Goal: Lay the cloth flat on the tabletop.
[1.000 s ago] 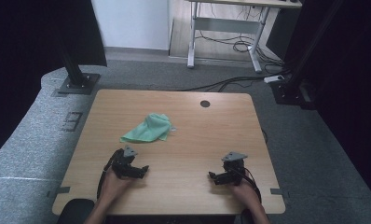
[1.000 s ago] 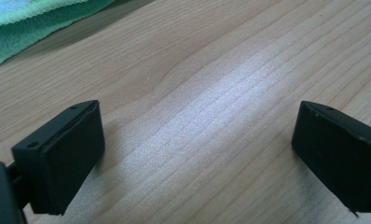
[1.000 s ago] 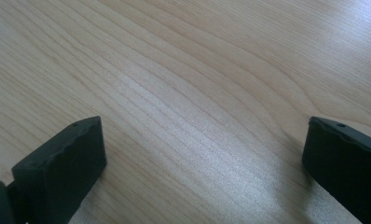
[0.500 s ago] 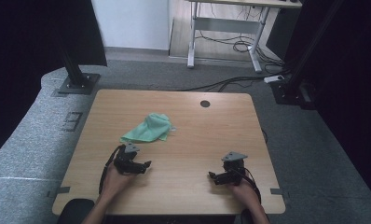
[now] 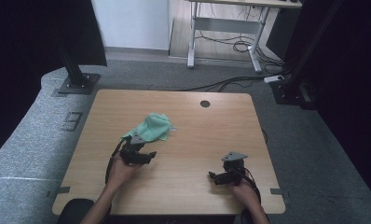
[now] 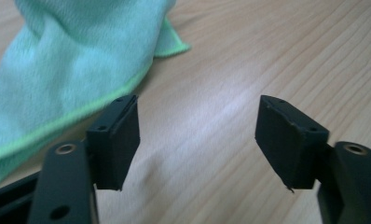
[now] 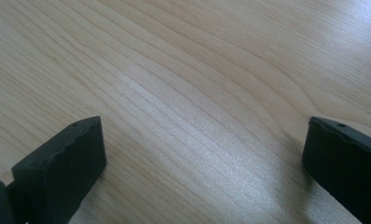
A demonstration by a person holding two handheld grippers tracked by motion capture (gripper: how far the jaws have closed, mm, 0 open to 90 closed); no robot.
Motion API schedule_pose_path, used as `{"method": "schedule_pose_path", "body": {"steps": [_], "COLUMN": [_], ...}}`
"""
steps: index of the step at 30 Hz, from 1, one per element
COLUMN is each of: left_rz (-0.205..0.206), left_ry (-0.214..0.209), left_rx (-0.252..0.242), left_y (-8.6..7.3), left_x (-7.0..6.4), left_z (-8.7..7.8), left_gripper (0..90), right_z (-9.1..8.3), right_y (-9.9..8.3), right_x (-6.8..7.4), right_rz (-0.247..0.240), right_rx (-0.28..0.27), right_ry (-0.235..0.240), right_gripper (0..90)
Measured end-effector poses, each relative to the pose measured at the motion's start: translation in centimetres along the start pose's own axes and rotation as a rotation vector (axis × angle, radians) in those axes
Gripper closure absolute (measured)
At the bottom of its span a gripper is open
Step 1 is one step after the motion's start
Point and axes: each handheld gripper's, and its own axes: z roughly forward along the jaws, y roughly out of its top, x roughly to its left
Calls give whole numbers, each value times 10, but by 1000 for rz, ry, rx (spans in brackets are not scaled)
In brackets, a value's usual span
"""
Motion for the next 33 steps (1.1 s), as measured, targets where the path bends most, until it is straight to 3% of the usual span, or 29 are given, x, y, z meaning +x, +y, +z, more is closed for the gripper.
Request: {"method": "schedule_pose_path", "body": {"steps": [3, 12, 19, 26, 29, 30, 33], "left_rz": [3, 15, 17, 6, 7, 24, 31], "left_ry": [-9, -22, -4, 15, 27, 48, 71], "left_rx": [-15, -26, -28, 6, 32, 66, 97], "left_y": [8, 33, 50, 56, 53, 49, 45], "left_x": [0, 6, 13, 24, 27, 28, 28], "left_z": [2, 13, 26, 44, 55, 62, 69], "left_gripper": [360, 541, 579, 613, 569, 561, 568], "right_z": [0, 0, 0, 0, 0, 0, 0], "right_y": [0, 0, 0, 0, 0, 0, 0], "right_x": [0, 0, 0, 0, 0, 0, 0], "right_rz": [0, 0, 0, 0, 0, 0, 0], "right_rx": [0, 0, 0, 0, 0, 0, 0], "right_ry": [0, 0, 0, 0, 0, 0, 0], "right_gripper": [0, 0, 0, 0, 0, 0, 0]}}
